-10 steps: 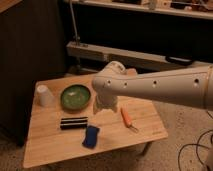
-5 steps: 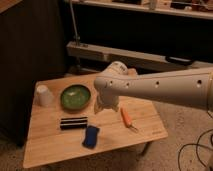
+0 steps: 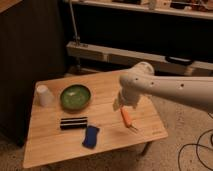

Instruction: Drag the pepper across the table

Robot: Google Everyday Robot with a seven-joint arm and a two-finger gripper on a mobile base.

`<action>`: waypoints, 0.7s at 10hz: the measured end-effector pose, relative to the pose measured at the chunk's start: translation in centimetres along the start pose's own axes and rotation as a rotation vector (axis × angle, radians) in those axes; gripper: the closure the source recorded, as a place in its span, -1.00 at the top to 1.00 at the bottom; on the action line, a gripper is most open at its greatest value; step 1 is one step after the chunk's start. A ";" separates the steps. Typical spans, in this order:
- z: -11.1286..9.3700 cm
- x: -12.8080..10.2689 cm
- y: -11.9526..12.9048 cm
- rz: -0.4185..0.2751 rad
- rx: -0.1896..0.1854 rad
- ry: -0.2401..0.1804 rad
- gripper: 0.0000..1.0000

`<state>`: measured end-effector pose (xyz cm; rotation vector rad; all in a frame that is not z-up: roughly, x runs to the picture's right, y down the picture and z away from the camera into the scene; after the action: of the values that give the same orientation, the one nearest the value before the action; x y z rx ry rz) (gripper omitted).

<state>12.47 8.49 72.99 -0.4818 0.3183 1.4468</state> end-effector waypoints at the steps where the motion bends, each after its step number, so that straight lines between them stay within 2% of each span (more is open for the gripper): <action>1: 0.1 0.0 -1.3 0.005 0.000 -0.001 0.30; 2: 0.1 -0.1 -2.0 0.007 -0.001 -0.002 0.30; 5: 0.2 -0.1 -1.8 0.004 -0.004 -0.001 0.30; 7: 0.9 -0.2 -1.9 -0.006 -0.011 -0.001 0.30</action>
<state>14.28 8.67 74.11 -0.4908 0.3073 1.4435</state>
